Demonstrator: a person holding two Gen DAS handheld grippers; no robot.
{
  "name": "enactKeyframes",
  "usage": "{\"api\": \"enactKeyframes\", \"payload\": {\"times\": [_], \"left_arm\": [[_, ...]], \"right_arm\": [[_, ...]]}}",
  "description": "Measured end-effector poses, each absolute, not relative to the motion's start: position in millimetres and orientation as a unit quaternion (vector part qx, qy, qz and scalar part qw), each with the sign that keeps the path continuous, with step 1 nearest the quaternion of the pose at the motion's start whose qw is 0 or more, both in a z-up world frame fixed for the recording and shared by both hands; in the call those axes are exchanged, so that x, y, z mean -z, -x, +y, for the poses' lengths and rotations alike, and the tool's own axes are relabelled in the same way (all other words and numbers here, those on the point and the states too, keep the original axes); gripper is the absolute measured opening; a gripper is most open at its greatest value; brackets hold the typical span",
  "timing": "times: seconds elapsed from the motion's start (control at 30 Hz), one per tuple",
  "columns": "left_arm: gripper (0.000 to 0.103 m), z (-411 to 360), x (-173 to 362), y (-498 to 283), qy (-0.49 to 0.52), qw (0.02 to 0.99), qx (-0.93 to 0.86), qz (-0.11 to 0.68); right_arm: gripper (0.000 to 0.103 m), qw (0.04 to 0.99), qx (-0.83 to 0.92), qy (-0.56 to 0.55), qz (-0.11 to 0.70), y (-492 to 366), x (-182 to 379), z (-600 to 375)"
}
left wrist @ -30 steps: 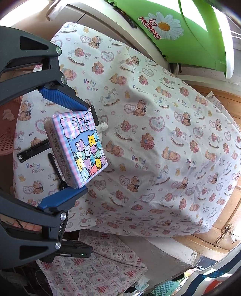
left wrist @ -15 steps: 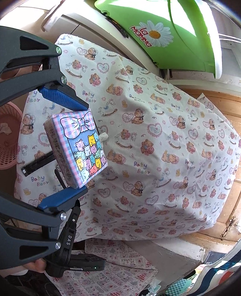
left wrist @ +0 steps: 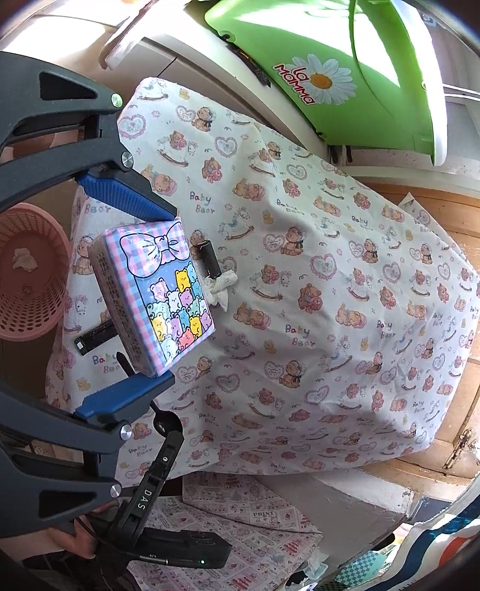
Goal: Collect trash
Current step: 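Carry the tissue pack with the left gripper while the right gripper hovers over the chair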
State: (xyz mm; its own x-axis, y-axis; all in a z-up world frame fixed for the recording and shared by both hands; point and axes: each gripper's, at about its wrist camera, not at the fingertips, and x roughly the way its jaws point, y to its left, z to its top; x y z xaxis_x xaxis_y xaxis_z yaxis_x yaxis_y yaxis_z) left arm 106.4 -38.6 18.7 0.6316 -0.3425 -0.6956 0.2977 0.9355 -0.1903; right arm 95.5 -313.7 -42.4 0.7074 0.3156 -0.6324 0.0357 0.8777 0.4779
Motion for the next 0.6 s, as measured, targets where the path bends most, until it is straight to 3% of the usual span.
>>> {"api": "enactKeyframes", "payload": {"times": [0.3, 0.6], "left_arm": [[0.079, -41, -29, -57, -0.009, 0.913, 0.165, 0.374], [0.079, -33, 11, -33, -0.010, 0.896, 0.155, 0.417]], "right_arm": [[0.003, 0.916, -0.101, -0.151, 0.357, -43, 13, -277], [0.003, 0.929, -0.111, -0.083, 0.344, 9, 14, -224]]}}
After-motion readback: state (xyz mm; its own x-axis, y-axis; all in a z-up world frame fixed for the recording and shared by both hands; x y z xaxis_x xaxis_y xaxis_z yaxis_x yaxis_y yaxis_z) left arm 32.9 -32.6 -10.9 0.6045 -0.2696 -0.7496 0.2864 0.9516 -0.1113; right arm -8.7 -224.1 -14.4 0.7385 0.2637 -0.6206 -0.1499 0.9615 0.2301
